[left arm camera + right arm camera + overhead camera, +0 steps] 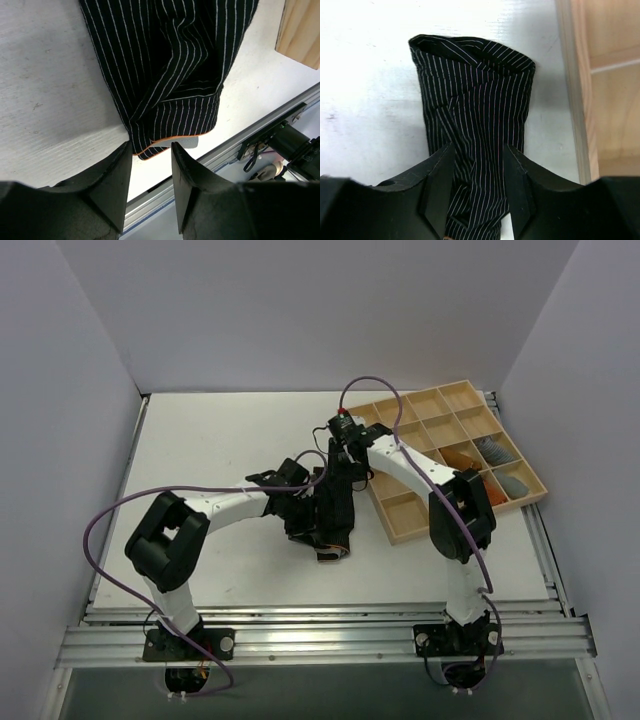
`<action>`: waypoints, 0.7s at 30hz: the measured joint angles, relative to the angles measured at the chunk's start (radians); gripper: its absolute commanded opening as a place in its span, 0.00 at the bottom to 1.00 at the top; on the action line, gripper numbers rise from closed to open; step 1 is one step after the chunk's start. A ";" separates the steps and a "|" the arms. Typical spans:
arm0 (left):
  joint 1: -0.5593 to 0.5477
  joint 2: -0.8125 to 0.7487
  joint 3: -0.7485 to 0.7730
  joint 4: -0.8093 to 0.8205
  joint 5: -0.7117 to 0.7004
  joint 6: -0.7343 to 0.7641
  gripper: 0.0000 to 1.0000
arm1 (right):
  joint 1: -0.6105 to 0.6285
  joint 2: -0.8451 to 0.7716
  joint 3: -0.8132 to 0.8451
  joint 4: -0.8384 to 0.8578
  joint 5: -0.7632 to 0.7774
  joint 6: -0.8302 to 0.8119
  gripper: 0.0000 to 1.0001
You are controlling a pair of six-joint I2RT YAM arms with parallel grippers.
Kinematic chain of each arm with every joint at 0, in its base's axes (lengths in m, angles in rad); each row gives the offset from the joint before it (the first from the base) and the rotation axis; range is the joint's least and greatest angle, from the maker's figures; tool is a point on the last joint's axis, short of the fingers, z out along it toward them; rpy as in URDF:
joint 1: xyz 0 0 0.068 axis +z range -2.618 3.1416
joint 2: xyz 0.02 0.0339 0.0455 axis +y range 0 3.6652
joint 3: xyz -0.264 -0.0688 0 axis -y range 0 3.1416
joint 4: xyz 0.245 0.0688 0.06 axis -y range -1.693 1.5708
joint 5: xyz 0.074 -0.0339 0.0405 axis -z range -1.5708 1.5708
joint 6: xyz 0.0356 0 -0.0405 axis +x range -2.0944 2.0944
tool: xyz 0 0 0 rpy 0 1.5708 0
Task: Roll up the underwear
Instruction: Fold the underwear
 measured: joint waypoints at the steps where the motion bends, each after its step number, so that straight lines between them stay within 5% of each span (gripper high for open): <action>1: 0.000 0.000 0.000 0.000 -0.005 -0.002 0.44 | 0.000 0.018 0.003 0.004 -0.006 -0.013 0.40; 21: -0.005 0.006 -0.020 0.027 -0.018 -0.053 0.34 | 0.042 0.093 -0.008 0.080 -0.091 -0.113 0.45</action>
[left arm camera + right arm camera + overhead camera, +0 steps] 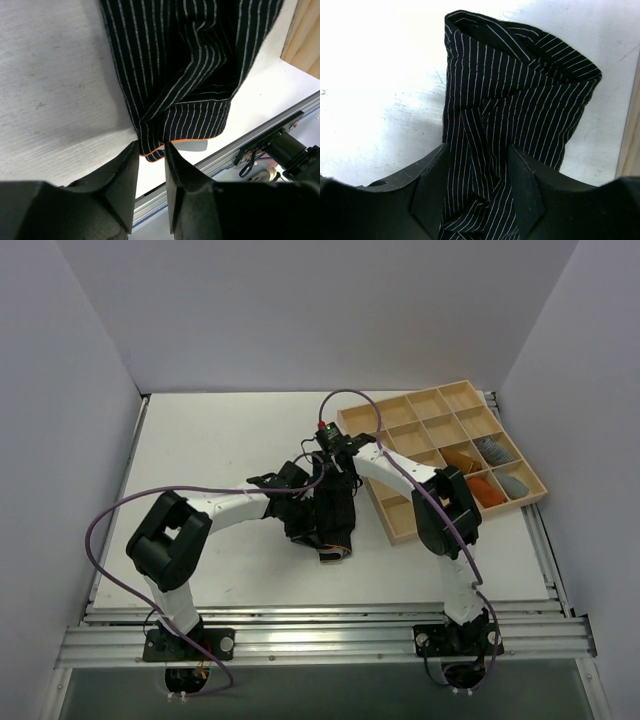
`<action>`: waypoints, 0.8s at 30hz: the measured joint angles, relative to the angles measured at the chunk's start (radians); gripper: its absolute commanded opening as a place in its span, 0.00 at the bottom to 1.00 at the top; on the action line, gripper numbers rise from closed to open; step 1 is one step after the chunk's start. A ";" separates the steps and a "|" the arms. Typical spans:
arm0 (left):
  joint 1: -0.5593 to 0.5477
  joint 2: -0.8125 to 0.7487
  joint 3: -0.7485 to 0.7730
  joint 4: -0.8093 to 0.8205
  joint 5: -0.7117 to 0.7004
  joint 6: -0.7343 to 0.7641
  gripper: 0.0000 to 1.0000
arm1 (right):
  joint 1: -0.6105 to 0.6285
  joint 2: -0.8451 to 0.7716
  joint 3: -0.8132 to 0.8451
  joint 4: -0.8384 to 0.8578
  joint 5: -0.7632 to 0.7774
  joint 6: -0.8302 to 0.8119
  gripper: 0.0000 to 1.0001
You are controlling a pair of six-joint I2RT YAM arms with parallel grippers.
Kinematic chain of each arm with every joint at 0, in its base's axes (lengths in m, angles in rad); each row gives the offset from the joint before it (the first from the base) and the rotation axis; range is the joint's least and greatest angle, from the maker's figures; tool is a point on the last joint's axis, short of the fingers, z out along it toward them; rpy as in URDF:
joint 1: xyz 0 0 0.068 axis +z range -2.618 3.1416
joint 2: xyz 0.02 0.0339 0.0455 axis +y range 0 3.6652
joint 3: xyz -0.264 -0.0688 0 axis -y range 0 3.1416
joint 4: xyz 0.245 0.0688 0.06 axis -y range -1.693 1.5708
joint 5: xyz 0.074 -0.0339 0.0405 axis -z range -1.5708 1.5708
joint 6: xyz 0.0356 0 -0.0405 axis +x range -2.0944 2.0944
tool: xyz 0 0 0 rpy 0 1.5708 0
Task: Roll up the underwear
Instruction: Fold the underwear
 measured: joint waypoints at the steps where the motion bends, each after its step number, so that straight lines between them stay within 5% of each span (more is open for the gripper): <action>1: 0.000 0.001 -0.001 -0.003 -0.002 -0.002 0.33 | 0.002 0.004 0.000 0.000 0.003 -0.002 0.45; 9: 0.000 0.003 -0.002 0.004 -0.002 -0.010 0.26 | 0.002 0.081 0.020 0.002 0.019 -0.006 0.29; 17: 0.000 0.019 -0.002 0.036 0.010 -0.027 0.04 | 0.002 0.088 0.060 -0.003 0.028 0.004 0.01; 24: 0.000 0.025 -0.002 0.051 0.018 -0.030 0.02 | 0.001 0.095 0.082 -0.005 0.026 0.047 0.00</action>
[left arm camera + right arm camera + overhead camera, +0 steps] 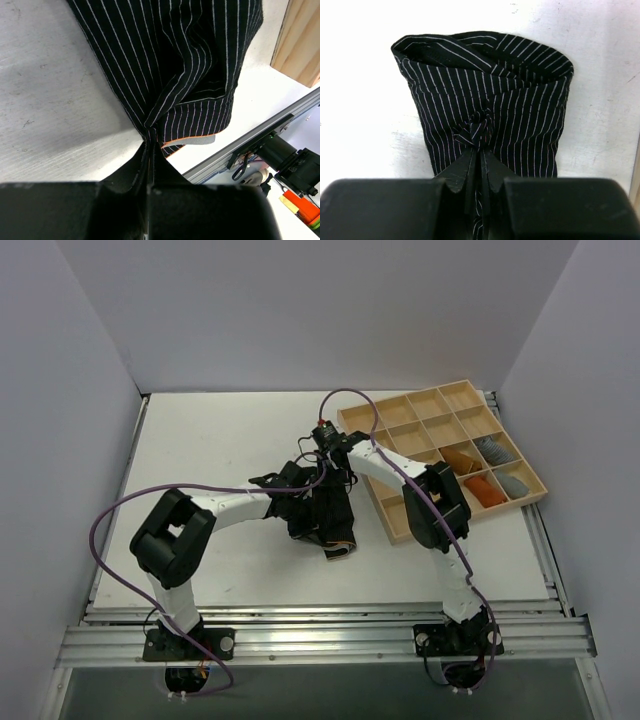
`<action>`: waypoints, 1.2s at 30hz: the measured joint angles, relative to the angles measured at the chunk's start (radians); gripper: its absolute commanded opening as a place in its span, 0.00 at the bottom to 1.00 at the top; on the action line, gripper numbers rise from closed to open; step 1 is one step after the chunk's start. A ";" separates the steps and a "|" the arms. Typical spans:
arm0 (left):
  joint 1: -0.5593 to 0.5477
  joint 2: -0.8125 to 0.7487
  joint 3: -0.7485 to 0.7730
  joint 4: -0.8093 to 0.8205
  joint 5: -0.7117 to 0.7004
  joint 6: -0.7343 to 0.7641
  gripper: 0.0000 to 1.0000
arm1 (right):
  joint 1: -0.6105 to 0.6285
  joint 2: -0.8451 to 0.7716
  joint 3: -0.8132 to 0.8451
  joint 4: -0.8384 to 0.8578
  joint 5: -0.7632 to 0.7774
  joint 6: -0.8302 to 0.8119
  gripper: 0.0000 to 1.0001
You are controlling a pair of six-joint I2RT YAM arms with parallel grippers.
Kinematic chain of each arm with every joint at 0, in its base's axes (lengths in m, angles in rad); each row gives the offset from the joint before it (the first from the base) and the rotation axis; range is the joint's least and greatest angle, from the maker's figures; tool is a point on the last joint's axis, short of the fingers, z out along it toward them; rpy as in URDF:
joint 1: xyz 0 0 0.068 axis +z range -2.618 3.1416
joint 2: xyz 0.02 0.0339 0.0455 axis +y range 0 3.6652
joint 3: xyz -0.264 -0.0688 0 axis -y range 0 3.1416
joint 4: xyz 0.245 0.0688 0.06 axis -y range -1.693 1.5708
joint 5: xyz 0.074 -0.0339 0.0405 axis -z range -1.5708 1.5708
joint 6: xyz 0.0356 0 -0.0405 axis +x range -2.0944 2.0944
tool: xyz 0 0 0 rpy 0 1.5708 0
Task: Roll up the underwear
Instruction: Fold the underwear
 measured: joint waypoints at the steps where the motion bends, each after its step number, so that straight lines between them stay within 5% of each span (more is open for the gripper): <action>1: 0.000 0.000 0.000 0.001 0.000 -0.001 0.02 | 0.000 0.000 0.002 0.001 -0.002 0.007 0.00; 8: 0.001 0.002 -0.003 0.003 -0.001 -0.021 0.02 | -0.009 0.027 0.035 0.013 -0.039 0.072 0.00; 10: 0.001 0.003 -0.005 0.003 -0.001 -0.024 0.03 | -0.014 0.041 0.042 0.022 -0.056 0.089 0.11; 13: 0.000 0.003 -0.010 0.006 -0.001 -0.043 0.16 | -0.016 0.050 0.042 0.029 -0.077 0.102 0.24; 14: 0.000 0.003 -0.013 0.007 -0.001 -0.050 0.31 | -0.016 0.050 0.042 0.029 -0.084 0.101 0.27; 19: 0.000 -0.021 -0.023 0.003 -0.002 -0.079 0.43 | -0.015 0.023 0.005 0.045 -0.097 0.082 0.38; 25: 0.039 -0.090 0.019 -0.079 -0.035 -0.079 0.46 | -0.013 -0.182 -0.153 0.024 -0.104 0.064 0.38; 30: 0.174 -0.123 0.097 -0.130 -0.071 -0.049 0.48 | 0.006 -0.374 -0.235 0.023 -0.071 0.060 0.38; 36: 0.307 -0.051 0.215 -0.169 -0.068 -0.008 0.49 | 0.101 -0.426 -0.314 0.023 0.006 0.058 0.38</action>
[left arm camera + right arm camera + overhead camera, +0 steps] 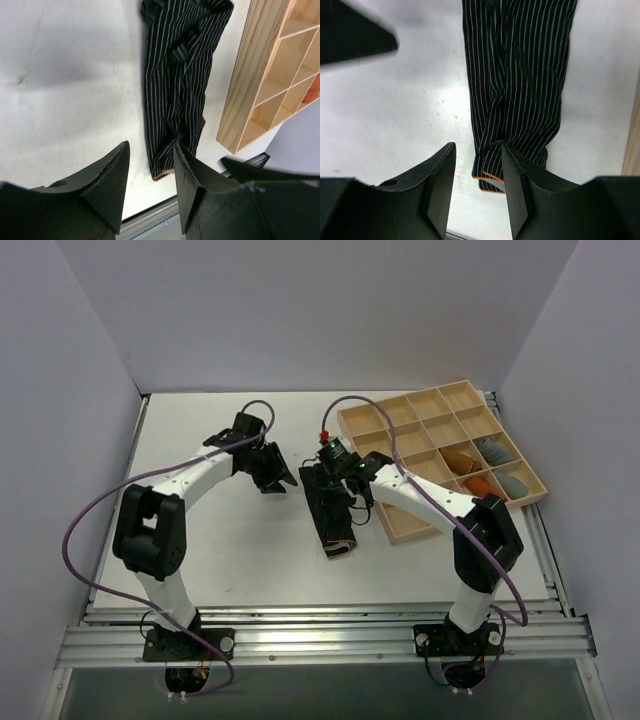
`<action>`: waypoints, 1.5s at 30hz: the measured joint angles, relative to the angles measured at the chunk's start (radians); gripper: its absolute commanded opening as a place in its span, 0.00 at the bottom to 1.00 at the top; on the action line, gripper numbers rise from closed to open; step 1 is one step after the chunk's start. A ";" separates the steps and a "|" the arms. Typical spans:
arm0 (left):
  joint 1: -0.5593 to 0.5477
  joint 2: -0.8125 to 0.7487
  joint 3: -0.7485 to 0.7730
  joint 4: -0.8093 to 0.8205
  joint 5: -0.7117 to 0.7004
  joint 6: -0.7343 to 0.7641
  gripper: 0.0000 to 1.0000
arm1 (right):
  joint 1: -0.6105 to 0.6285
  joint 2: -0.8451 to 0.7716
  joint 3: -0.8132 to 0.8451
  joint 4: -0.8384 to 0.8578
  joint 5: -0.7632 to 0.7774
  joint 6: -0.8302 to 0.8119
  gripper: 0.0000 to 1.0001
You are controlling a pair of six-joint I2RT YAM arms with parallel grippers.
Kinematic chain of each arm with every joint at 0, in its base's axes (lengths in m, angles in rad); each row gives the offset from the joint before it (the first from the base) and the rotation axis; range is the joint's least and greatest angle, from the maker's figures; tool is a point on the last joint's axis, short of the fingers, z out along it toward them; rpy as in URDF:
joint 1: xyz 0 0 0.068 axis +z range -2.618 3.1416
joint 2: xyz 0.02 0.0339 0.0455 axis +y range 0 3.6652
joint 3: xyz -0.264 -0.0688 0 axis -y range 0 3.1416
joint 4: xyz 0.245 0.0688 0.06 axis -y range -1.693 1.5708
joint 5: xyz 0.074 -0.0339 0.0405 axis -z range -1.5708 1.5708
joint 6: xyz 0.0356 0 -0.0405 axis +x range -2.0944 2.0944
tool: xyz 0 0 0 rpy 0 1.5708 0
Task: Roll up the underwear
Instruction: Fold the underwear
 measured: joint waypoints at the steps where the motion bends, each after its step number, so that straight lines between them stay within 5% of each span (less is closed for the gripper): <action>1: 0.002 0.029 0.032 -0.006 0.006 0.008 0.49 | 0.021 0.005 -0.014 -0.003 0.015 0.000 0.38; 12: -0.019 0.230 0.180 -0.019 0.092 0.044 0.45 | 0.175 0.039 -0.079 -0.042 0.139 -0.003 0.33; 26: -0.036 0.260 0.182 -0.010 0.134 0.047 0.44 | 0.216 0.111 -0.117 -0.051 0.203 0.002 0.33; 29: -0.038 0.280 0.191 -0.007 0.140 0.047 0.42 | 0.219 0.111 -0.129 -0.047 0.207 0.005 0.28; 34: -0.042 0.320 0.199 -0.002 0.148 0.047 0.42 | 0.219 0.111 -0.144 -0.039 0.212 0.016 0.05; 38: -0.045 0.328 0.199 -0.002 0.147 0.047 0.41 | 0.220 0.109 -0.154 -0.025 0.214 0.028 0.02; 43: -0.046 0.327 0.199 -0.004 0.121 0.037 0.41 | 0.220 0.082 -0.195 0.011 0.212 0.039 0.10; 45: -0.046 0.321 0.199 -0.006 0.103 0.031 0.42 | 0.220 0.061 -0.224 0.019 0.211 0.045 0.01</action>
